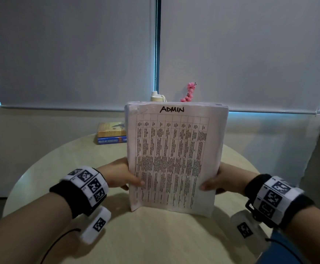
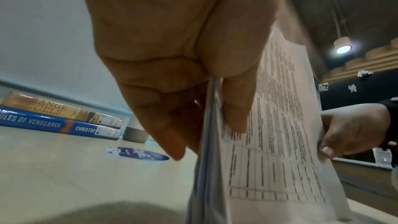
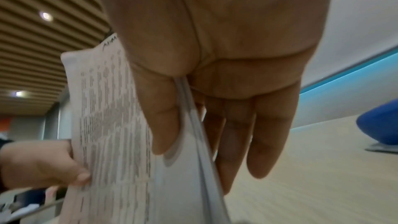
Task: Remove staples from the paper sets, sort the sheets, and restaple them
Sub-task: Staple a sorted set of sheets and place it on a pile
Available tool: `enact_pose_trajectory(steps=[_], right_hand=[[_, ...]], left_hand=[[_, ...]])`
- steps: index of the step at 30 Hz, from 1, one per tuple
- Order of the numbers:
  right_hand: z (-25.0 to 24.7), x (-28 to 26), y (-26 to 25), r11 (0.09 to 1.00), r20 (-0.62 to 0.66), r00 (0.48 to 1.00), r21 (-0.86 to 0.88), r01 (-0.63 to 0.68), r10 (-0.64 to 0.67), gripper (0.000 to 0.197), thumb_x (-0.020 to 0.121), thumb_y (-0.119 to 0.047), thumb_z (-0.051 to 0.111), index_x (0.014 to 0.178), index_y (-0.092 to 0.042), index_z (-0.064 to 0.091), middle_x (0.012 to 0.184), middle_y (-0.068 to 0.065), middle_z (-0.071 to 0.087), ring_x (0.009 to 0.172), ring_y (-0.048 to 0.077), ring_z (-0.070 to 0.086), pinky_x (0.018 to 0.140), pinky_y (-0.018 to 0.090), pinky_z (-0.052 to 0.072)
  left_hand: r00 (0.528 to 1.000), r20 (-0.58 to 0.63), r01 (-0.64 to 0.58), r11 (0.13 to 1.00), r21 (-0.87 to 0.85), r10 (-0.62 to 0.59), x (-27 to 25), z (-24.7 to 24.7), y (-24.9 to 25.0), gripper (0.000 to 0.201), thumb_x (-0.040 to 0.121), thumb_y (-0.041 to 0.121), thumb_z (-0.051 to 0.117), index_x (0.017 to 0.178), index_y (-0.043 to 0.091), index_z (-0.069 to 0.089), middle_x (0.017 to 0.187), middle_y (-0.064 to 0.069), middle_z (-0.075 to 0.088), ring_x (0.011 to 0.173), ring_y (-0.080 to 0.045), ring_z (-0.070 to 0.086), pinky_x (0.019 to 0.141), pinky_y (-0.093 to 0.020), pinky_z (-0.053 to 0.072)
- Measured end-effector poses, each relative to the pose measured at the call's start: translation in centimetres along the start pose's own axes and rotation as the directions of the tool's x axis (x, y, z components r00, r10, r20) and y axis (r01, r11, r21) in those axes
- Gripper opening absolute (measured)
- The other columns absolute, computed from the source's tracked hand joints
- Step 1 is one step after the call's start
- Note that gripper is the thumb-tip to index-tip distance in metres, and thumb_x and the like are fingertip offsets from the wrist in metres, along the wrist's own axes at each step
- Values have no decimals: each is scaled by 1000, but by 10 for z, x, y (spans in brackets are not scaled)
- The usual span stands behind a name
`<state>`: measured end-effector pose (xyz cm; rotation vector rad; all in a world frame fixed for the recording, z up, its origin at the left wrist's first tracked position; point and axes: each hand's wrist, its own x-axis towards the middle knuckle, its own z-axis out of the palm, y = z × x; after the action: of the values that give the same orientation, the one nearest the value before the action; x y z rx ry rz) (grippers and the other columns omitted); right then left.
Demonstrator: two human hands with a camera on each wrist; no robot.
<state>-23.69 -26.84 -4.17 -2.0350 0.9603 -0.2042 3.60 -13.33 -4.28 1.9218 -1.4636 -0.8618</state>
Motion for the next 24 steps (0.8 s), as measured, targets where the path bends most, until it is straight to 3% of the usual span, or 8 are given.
enact_pose_trajectory(steps=[5,9,11,14,17,19,22,24], right_hand=[[6,6,2,976,-36,993,-186,-116,112,34,84,-13,67,117,-11,59,105,8,68,75,15,65,76,32,58],[5,11,-4,993,-113,987,-18,-116,114,21,87,-10,63,108,-6,62,104,16,70,90,31,70,78,43,58],[8,16,-5,989,-100,984,22,-147,149,17,89,-10,62,105,-8,63,101,15,71,90,30,70,78,45,58],[17,26,-5,958,-69,975,-182,-221,212,21,88,-22,63,101,-6,66,95,9,71,83,26,70,78,43,58],[26,28,-8,886,-85,966,-384,-259,246,29,86,-34,64,93,-7,68,82,3,67,73,21,63,76,34,56],[29,29,-6,872,-79,960,-403,-278,269,35,85,-37,63,99,-4,68,89,6,70,78,23,65,80,37,54],[29,24,-2,929,19,944,-181,-322,330,33,84,-25,64,106,0,62,97,19,70,77,34,70,78,46,58],[26,15,-1,941,126,933,-78,-329,336,26,85,-9,62,110,-2,56,87,19,67,62,31,67,66,40,59]], left_hand=[[999,-22,28,995,92,-26,7,5,-6,30,85,19,71,110,27,59,102,11,68,97,-11,66,74,-26,58],[998,-44,40,995,88,-36,11,-3,-7,15,84,19,73,98,18,69,91,1,75,79,-15,71,64,-26,55],[997,-31,81,988,132,-78,13,-5,-8,17,82,23,75,97,17,71,93,-1,75,85,-21,72,75,-34,59],[979,36,186,953,237,-200,17,-2,-9,7,83,30,74,87,28,69,89,13,72,91,-15,68,89,-32,53],[950,69,288,938,191,-305,19,8,-12,8,84,23,74,79,25,67,66,13,72,71,-11,65,68,-27,53],[950,55,293,937,189,-308,18,12,-16,12,84,20,74,77,25,66,61,14,70,66,-10,64,61,-24,51],[946,50,303,928,216,-321,14,6,-22,10,82,25,76,87,23,67,80,6,74,76,-13,68,67,-27,56],[936,78,323,926,195,-343,10,0,-27,20,82,19,75,99,19,64,95,-3,74,83,-18,69,70,-30,58]])
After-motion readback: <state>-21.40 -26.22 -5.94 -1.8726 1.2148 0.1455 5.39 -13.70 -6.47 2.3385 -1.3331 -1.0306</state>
